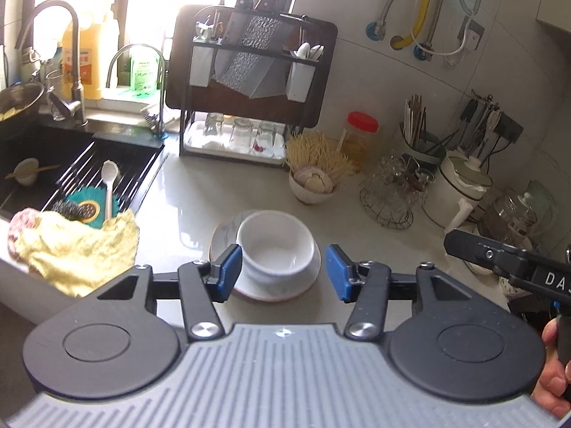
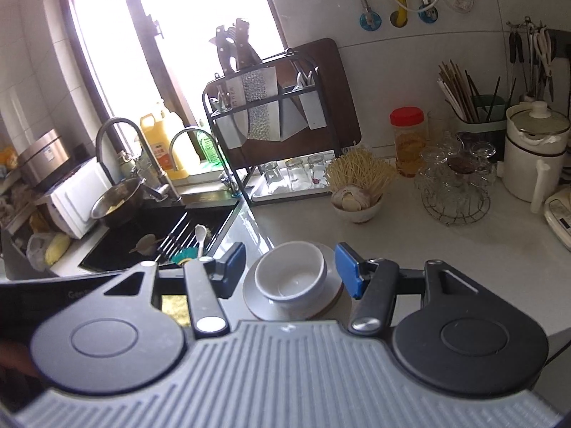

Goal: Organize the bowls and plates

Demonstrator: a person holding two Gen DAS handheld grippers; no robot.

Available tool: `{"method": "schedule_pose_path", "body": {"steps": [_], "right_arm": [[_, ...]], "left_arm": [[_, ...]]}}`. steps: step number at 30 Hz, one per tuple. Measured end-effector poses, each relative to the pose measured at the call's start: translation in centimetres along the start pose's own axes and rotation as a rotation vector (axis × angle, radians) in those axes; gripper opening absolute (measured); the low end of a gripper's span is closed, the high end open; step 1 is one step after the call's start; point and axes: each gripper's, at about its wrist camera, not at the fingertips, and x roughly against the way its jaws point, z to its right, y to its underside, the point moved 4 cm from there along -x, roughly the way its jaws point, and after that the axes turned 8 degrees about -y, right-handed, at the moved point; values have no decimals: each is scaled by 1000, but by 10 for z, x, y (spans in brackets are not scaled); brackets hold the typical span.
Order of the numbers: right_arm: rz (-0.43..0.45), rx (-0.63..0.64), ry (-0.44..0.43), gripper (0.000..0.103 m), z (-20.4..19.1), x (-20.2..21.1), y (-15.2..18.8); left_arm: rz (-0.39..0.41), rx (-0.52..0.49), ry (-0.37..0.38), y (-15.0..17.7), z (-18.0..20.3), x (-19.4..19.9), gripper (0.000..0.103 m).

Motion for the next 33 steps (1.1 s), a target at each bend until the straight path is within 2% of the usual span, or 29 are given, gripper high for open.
{"method": "schedule_pose_path", "body": {"steps": [9,19,22,33], "right_arm": [[4,11,12,59,-8,36,29],[14,31,38,60,-18,60,50],[33,31,42,74,-20,67,53],[41,15,80,82,-16,82,62]], "left_arm": [[16,2,-33,34,3,39,71],[32,-27,-48,55,5,73,87],[42,-42,-60,60,5,81,94],[64,-57,-110,74,3,105,99]]}}
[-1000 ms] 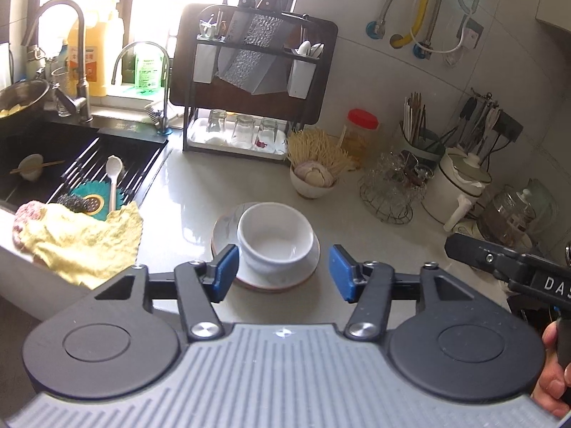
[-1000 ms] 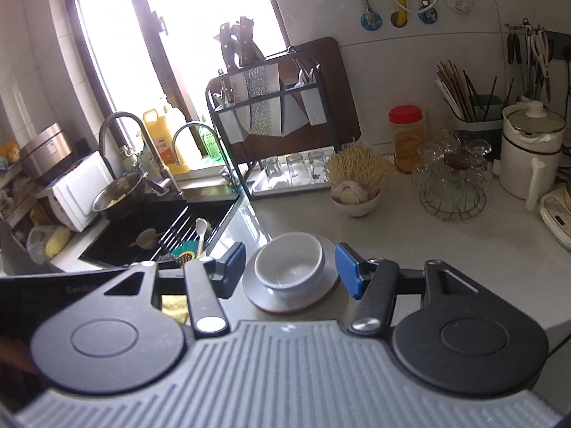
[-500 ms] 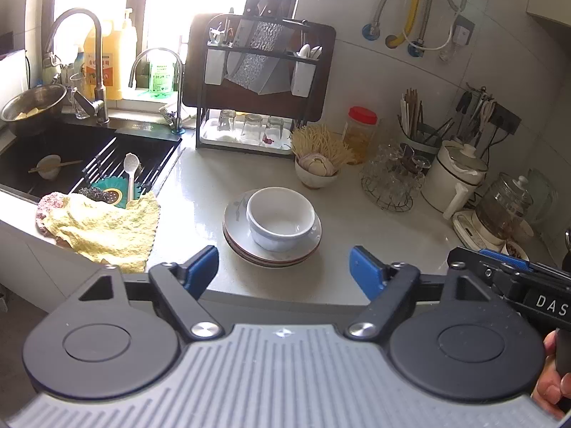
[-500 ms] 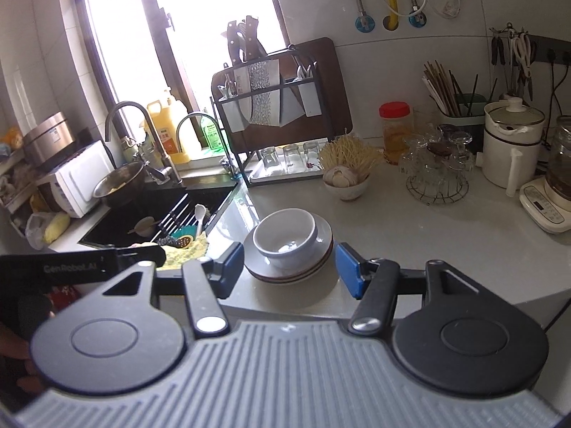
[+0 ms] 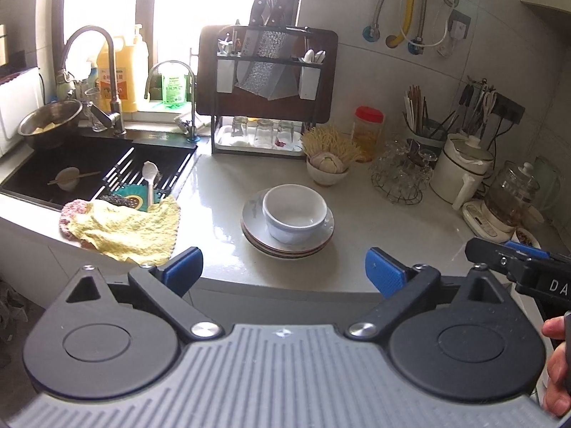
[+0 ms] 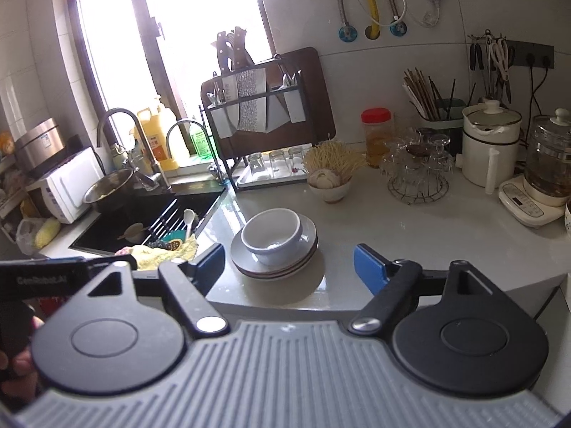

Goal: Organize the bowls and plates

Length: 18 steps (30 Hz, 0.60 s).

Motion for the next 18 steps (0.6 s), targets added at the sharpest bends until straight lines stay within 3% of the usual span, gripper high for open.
{"method": "schedule_pose_path", "body": {"steps": [13,14,15,18], "right_arm": [[-5,-13,11,88,5,9,9],[-6,-12,13,99,4,8,10],[-4,-6,18,103,3,8,10],[1,9,15,103,0,8,10]], "left_arm": [[-27,-16,-26,10,1,8,100],[-28,-14,-27,11,1,8,100],[-26,-12,-28,10,0,9,100],[-22,-13,-35,10,-3,10,100]]}}
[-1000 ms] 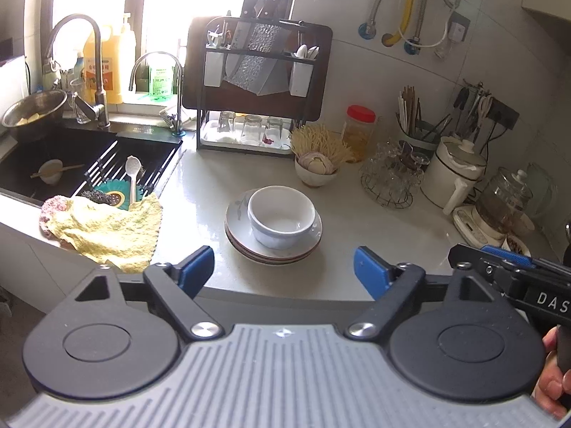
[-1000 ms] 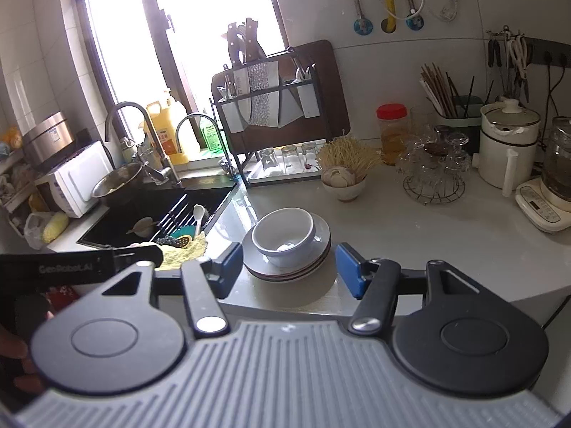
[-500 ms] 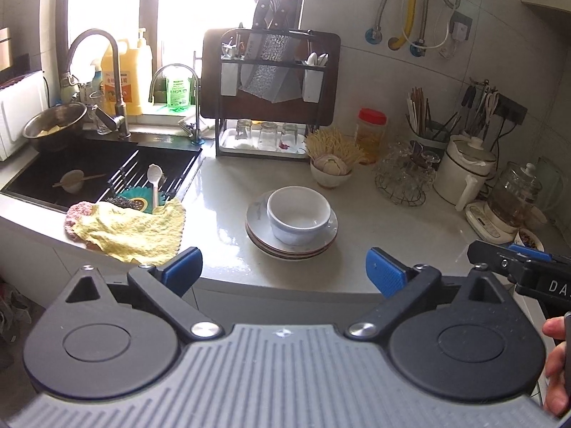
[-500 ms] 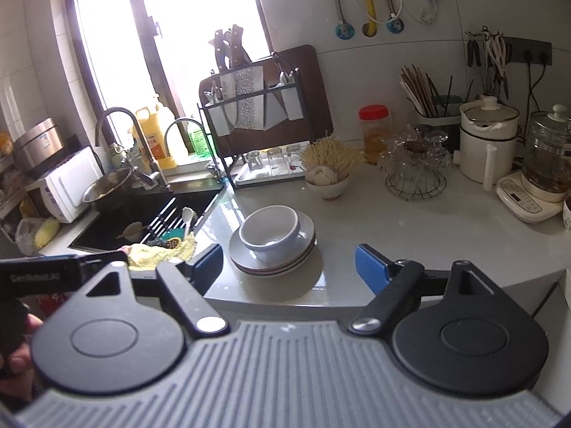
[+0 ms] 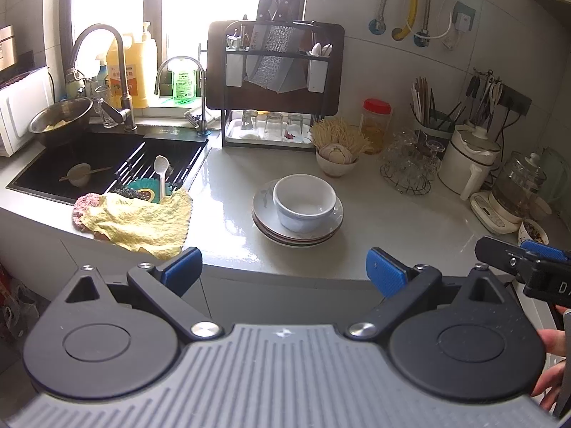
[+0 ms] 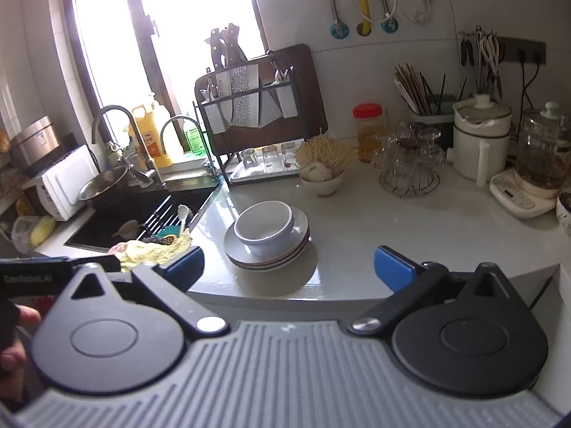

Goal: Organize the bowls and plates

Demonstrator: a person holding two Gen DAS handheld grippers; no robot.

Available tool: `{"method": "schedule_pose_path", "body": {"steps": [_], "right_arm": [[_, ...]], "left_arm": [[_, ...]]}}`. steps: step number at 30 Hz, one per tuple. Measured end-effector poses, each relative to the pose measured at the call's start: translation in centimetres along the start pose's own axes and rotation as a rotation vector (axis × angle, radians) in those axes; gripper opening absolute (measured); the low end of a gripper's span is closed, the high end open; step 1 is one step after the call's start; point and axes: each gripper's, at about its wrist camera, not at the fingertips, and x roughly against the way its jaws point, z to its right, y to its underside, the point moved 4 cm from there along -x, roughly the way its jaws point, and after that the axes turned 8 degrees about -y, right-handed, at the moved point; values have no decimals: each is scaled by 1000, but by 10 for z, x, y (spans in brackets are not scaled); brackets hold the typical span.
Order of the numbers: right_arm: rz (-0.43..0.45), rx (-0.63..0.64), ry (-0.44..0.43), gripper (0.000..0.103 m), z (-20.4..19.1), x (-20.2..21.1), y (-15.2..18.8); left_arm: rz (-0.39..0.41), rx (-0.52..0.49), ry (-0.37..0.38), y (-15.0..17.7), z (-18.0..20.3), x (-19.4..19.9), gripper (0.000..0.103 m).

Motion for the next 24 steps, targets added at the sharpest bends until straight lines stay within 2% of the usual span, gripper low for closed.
{"method": "schedule_pose_path", "body": {"steps": [15,24], "right_arm": [[-12,-22,2,103,-4,-6,5],[1,-18,-5,103,-5,-6,5]], "left_arm": [[-13,-18,6,4,-2,-4,101],[20,-10,-3,1,-7,1,101]]}}
